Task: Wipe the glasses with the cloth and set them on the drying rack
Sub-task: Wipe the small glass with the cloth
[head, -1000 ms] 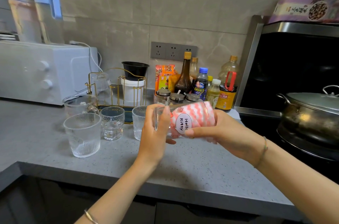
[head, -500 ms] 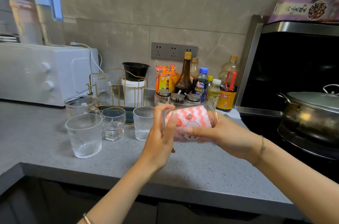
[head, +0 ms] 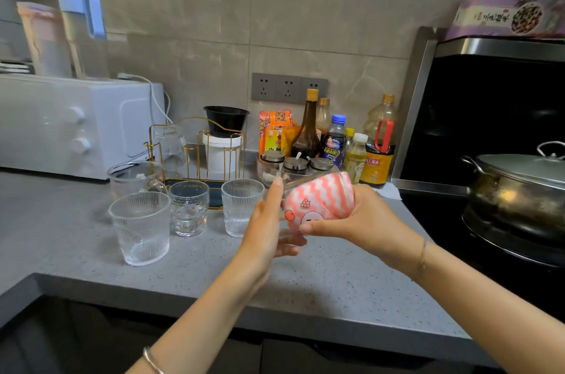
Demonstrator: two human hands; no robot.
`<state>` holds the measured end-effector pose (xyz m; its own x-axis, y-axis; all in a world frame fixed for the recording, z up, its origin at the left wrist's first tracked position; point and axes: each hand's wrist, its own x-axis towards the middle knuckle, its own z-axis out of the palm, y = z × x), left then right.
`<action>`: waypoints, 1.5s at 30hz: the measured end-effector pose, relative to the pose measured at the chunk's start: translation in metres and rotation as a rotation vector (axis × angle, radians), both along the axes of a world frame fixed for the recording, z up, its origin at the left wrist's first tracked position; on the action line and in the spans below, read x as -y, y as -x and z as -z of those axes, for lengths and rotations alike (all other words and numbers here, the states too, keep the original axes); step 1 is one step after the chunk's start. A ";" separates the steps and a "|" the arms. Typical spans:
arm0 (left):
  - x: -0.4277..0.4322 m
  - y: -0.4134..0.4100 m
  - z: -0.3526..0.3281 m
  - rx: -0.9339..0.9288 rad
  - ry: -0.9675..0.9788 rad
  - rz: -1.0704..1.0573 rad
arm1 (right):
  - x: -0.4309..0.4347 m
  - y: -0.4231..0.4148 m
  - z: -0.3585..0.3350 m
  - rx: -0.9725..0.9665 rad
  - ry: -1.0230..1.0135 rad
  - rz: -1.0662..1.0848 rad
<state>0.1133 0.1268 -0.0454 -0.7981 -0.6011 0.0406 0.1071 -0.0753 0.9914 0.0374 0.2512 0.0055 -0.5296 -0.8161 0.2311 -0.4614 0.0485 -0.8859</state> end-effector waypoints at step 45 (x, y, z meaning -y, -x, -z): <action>-0.001 -0.003 0.012 -0.452 0.578 -0.070 | -0.014 0.000 -0.014 0.332 -0.025 -0.393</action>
<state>0.1163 0.1275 -0.0575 -0.5892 -0.4332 0.6821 0.5000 0.4677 0.7289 0.0374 0.2647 0.0198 -0.2234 -0.9714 0.0804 -0.1431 -0.0489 -0.9885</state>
